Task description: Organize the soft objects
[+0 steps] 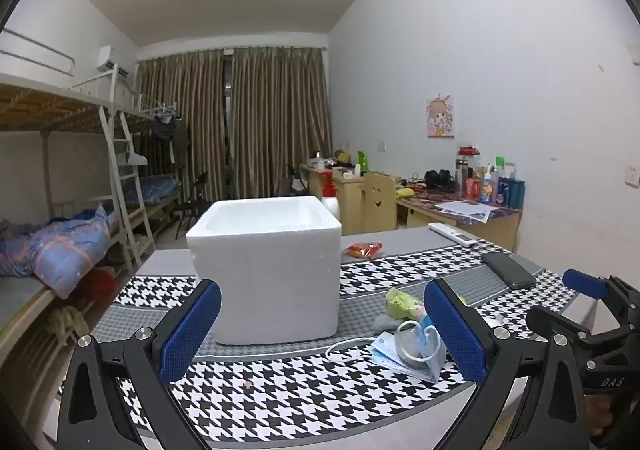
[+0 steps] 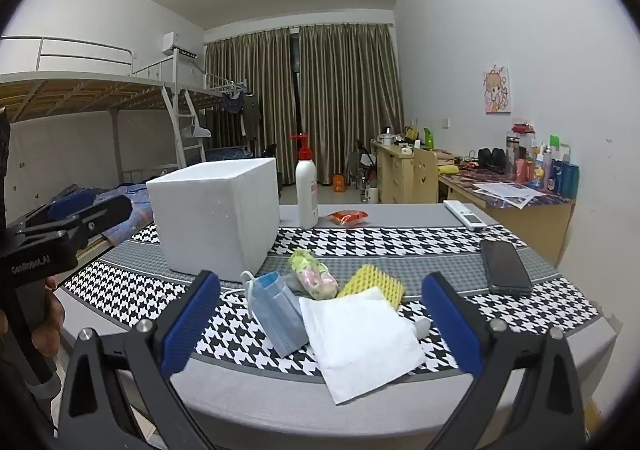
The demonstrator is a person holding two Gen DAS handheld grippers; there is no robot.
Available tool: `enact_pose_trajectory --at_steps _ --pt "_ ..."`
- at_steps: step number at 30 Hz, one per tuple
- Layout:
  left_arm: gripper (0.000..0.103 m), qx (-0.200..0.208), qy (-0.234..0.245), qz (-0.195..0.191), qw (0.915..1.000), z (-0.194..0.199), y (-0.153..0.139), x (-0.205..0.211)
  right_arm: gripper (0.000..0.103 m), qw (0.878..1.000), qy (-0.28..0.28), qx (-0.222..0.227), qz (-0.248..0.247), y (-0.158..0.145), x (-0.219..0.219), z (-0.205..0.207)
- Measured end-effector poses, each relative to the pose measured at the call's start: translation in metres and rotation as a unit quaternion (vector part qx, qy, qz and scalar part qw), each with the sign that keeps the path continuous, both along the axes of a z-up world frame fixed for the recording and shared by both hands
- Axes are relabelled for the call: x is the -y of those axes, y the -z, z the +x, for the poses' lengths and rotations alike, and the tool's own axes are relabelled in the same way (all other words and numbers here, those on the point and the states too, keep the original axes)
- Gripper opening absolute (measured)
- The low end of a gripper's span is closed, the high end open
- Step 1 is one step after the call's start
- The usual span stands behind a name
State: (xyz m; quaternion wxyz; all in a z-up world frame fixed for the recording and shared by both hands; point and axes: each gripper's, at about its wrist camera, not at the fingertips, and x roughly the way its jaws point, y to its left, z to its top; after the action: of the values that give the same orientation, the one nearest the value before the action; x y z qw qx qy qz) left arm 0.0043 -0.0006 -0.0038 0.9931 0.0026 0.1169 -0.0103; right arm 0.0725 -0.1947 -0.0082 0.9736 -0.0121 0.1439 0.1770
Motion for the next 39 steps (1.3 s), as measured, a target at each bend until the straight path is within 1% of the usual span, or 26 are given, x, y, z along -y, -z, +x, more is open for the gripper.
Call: enact_pose_trajectory --at_steps 3,9,22,29,39 --pt "0.102 -0.004 0.004 -0.007 1.0 -0.0007 -0.0017 -0.004 0.102 1.0 0.0 0.001 -0.001 -0.0008 -0.0001 -0.0006" --pt "0.102 -0.007 -0.005 -0.006 0.9999 0.0001 -0.0017 -0.0044 0.102 1.0 -0.001 0.004 0.002 -0.0018 0.0028 -0.0032" --pt "0.102 -0.01 0.001 -0.009 0.9999 -0.0006 -0.0007 -0.0035 0.102 1.0 0.001 0.006 0.001 -0.0011 0.0024 -0.0043" --pt "0.102 -0.003 0.005 -0.002 1.0 -0.0041 -0.0043 -0.0002 0.102 1.0 0.002 0.008 0.002 -0.0014 0.0035 -0.0059" --pt "0.102 -0.005 0.012 0.004 0.9999 -0.0062 -0.0047 0.0035 0.102 1.0 0.002 0.008 0.005 -0.0006 0.0034 -0.0056"
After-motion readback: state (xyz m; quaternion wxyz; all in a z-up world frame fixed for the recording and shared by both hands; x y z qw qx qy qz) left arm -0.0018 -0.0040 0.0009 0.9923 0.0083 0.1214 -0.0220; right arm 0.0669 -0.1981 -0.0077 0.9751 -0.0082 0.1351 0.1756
